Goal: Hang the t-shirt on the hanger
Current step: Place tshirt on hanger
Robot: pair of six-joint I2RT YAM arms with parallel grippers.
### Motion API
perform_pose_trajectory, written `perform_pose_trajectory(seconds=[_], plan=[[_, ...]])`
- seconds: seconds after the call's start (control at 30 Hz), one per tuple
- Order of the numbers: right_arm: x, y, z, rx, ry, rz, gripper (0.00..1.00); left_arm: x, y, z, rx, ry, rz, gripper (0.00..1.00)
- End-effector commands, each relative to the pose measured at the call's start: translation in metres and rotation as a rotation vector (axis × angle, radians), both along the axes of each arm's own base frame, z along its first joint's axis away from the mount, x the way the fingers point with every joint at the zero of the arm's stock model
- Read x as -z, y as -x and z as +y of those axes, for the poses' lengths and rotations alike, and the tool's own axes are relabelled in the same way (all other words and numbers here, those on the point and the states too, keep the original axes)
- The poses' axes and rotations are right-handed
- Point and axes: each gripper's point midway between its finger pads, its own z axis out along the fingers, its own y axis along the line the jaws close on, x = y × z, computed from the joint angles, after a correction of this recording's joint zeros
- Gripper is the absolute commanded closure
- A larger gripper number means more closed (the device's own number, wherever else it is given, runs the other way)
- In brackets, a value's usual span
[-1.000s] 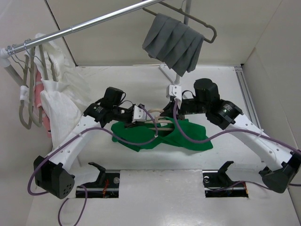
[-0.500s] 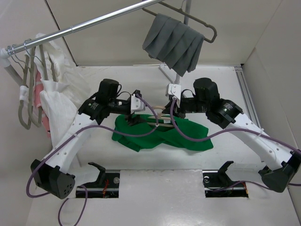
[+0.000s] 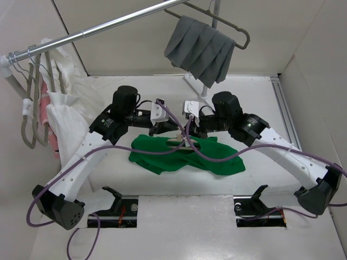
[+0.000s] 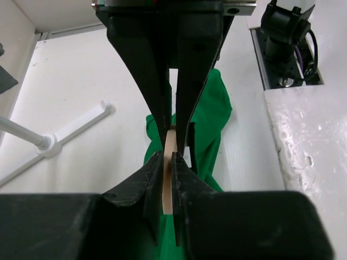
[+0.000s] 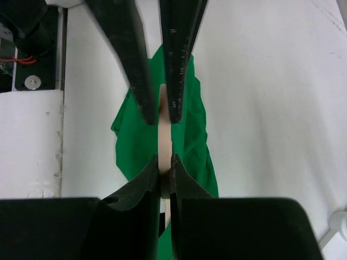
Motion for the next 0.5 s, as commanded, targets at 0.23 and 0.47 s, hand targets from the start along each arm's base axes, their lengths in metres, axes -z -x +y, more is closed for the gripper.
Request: perform_pose_trajectory(seconds=[0.23,0.47], plan=[[-0.040,-0.003,0.012,-0.024,-0.096,-0.105,1.00,0.000,0.007,0.001,0.036,-0.010,-0.011,0.70],[-0.041,0.000,0.013,-0.041,-0.102,-0.099,1.00,0.004,-0.004,0.002,-0.012,-0.027,-0.035,0.70]])
